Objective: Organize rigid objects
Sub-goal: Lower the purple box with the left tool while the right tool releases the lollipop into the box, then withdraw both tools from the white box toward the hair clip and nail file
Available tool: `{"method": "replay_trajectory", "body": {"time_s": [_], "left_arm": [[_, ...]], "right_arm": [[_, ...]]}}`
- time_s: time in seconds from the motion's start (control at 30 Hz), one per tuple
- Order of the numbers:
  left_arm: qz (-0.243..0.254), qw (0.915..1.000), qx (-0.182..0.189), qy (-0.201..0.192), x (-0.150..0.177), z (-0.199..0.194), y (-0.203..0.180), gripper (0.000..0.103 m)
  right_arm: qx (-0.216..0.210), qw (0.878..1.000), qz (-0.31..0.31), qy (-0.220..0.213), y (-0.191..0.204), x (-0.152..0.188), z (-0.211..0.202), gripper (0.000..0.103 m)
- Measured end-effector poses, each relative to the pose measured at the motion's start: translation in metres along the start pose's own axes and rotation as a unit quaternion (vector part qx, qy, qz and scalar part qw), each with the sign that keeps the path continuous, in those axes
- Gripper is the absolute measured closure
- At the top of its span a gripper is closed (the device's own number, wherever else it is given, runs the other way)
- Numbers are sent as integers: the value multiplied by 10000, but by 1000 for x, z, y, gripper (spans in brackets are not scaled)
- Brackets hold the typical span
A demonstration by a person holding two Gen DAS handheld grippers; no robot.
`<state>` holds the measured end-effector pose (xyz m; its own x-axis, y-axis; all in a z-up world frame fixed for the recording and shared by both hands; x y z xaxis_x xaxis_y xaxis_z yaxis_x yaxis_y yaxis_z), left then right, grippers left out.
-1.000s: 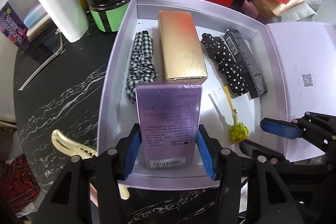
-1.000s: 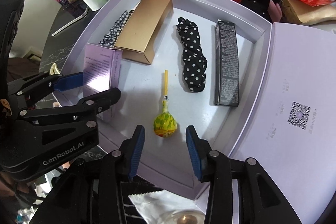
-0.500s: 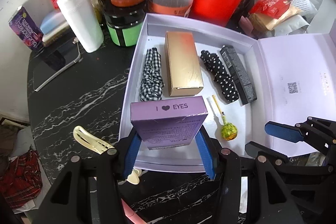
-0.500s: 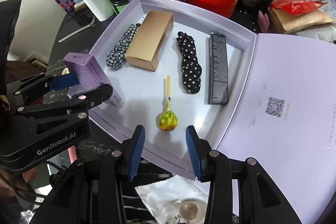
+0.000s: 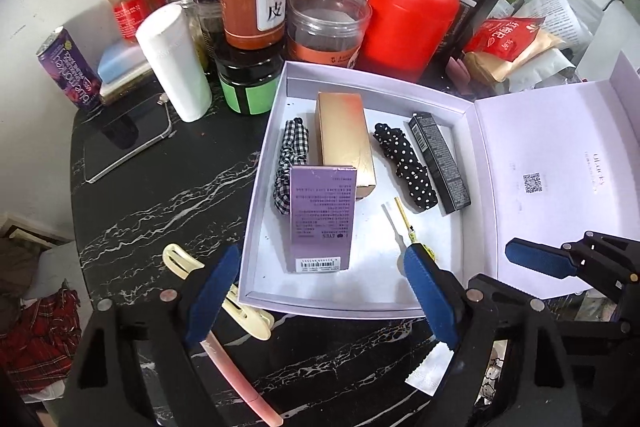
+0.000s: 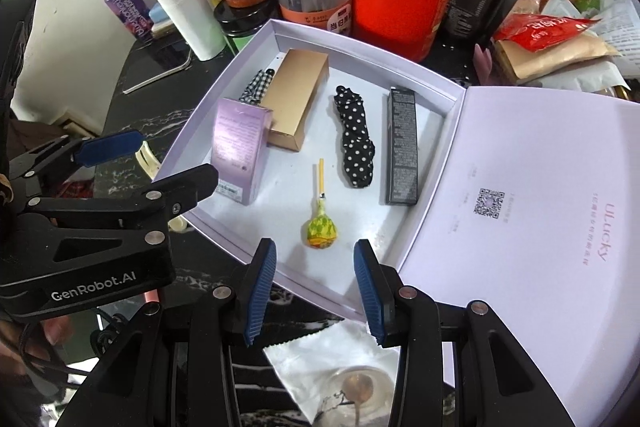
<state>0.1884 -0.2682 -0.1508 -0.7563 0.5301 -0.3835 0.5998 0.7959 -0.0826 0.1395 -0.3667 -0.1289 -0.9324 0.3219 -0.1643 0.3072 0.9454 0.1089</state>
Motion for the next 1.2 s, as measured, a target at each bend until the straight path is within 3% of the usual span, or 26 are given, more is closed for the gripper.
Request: {"method": "replay_trajectory", "body": {"time_s": [0.6, 0.9, 1.2], "left_arm": [[-392, 9971, -272, -596, 20, -85, 20, 18], [-538, 9930, -415, -962, 43, -132, 30, 18], [-787, 9898, -551, -1053, 82, -158, 48, 18]], "right_arm": [[-234, 9984, -282, -429, 43, 4, -54, 63], [-439, 9954, -468, -713, 73, 23, -87, 63], [-658, 9925, -685, -766, 103, 56, -103, 63]]}}
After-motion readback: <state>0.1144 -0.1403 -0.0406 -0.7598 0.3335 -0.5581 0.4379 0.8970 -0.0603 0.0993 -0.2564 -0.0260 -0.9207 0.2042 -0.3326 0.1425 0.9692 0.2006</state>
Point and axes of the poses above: each gripper's, at about its wrist camera, not at the fingertips, and z roughly the way its jaws point, y to its left, x to its underside, the point moved 7 cm from there along z, roughly the way its jaws point, and after that the axes turned 6 degrees about z, right-handed, at the moved point
